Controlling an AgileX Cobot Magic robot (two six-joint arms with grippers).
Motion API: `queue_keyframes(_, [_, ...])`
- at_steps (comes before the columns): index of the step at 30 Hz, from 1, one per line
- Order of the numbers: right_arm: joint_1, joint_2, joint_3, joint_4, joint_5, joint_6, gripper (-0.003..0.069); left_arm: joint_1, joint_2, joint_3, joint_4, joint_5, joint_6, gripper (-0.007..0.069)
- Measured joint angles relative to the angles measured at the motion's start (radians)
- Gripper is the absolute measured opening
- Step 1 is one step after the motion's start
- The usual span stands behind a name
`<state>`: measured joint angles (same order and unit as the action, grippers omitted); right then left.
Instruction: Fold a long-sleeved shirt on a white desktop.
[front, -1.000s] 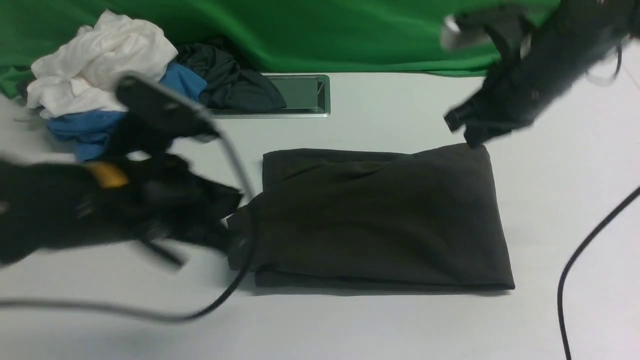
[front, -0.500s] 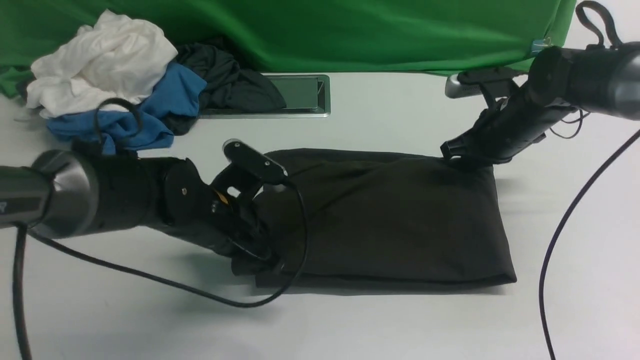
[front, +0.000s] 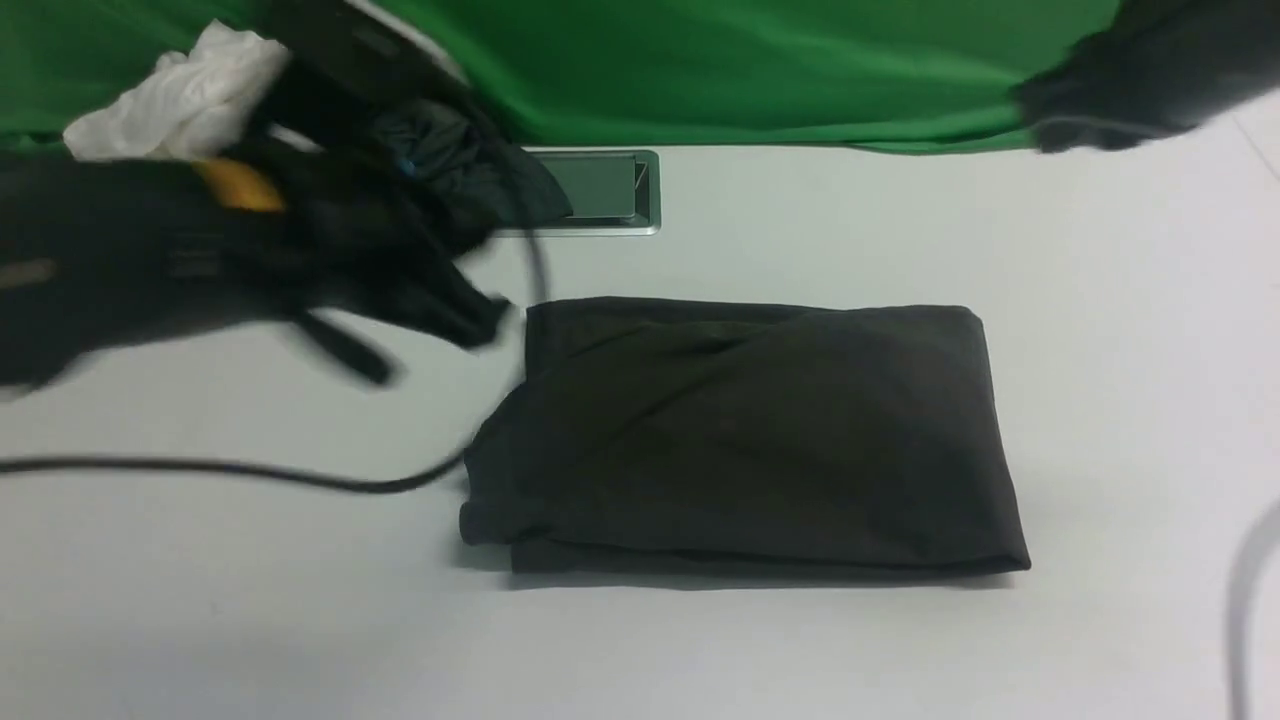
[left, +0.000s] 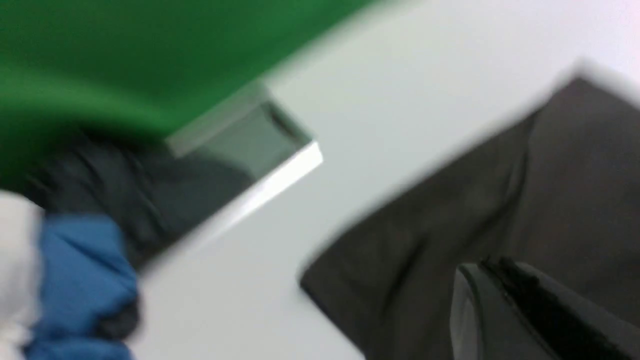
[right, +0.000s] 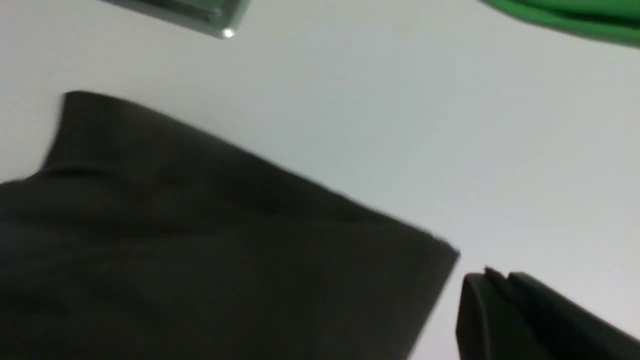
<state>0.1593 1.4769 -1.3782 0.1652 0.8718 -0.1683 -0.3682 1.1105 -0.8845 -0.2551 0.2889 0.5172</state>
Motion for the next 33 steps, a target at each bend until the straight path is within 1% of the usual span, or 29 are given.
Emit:
queue_keyframes(1, [0.0, -0.077, 0.059, -0.003, 0.008, 0.01, 0.0067, 0.0, -0.084, 0.036, -0.005, -0.029, -0.003, 0.0017])
queue_keyframes(2, [0.0, -0.09, 0.059, -0.003, 0.008, 0.011, 0.0067, 0.0, -0.098, 0.042, -0.005, -0.034, -0.003, 0.0017])
queue_keyframes(4, [0.0, -0.25, 0.201, -0.004, 0.016, 0.023, 0.0067, 0.0, -0.273, 0.138, -0.019, -0.118, -0.008, 0.0017])
queue_keyframes(7, [0.0, -0.4, 0.338, -0.006, 0.02, 0.047, 0.0067, 0.0, -0.432, 0.225, -0.045, -0.168, -0.01, 0.0017])
queue_keyframes(12, [0.0, -0.607, 0.55, -0.007, 0.017, 0.098, 0.0067, 0.0, -0.628, 0.388, -0.058, -0.165, -0.013, 0.0017])
queue_keyframes(16, [0.0, -0.716, 0.676, -0.007, -0.011, 0.125, 0.0067, 0.0, -0.745, 0.516, -0.061, -0.169, -0.015, 0.0017])
queue_keyframes(19, [0.0, -0.823, 0.797, -0.007, -0.12, 0.142, 0.0067, 0.0, -0.827, 0.611, -0.061, -0.185, -0.015, 0.0017])
queue_keyframes(20, [0.0, -0.829, 0.803, -0.007, -0.129, 0.145, 0.0067, 0.0, -0.83, 0.616, -0.061, -0.185, -0.015, 0.0017])
queue_keyframes(21, [0.0, -0.868, 0.851, -0.008, -0.214, 0.168, 0.0071, 0.0, -0.85, 0.661, -0.061, -0.195, -0.015, 0.0017])
queue_keyframes(22, [0.0, -0.876, 0.857, -0.008, -0.238, 0.168, 0.0071, 0.0, -0.853, 0.666, -0.059, -0.196, -0.015, 0.0017])
queue_keyframes(23, [0.0, -0.9, 0.907, -0.008, -0.353, 0.19, 0.0078, 0.0, -0.86, 0.705, -0.05, -0.201, -0.016, 0.0017])
queue_keyframes(25, [0.0, -0.909, 0.938, -0.008, -0.442, 0.2, 0.0084, 0.0, -0.861, 0.725, -0.035, -0.201, -0.016, 0.0017])
queue_keyframes(26, [0.0, -0.913, 0.972, -0.008, -0.536, 0.208, 0.0097, 0.0, -0.861, 0.756, -0.014, -0.203, -0.016, 0.0017])
queue_keyframes(27, [0.0, -0.913, 0.981, -0.008, -0.556, 0.209, 0.0104, 0.0, -0.861, 0.764, -0.005, -0.203, -0.016, 0.0017])
queue_keyframes(28, [0.0, -0.913, 1.015, -0.008, -0.605, 0.22, 0.0132, 0.0, -0.861, 0.795, 0.02, -0.202, -0.016, 0.0017])
queue_keyframes(33, [0.0, -0.914, 1.083, -0.007, -0.627, 0.23, 0.023, 0.0, -0.861, 0.875, 0.069, -0.201, -0.016, 0.0017])
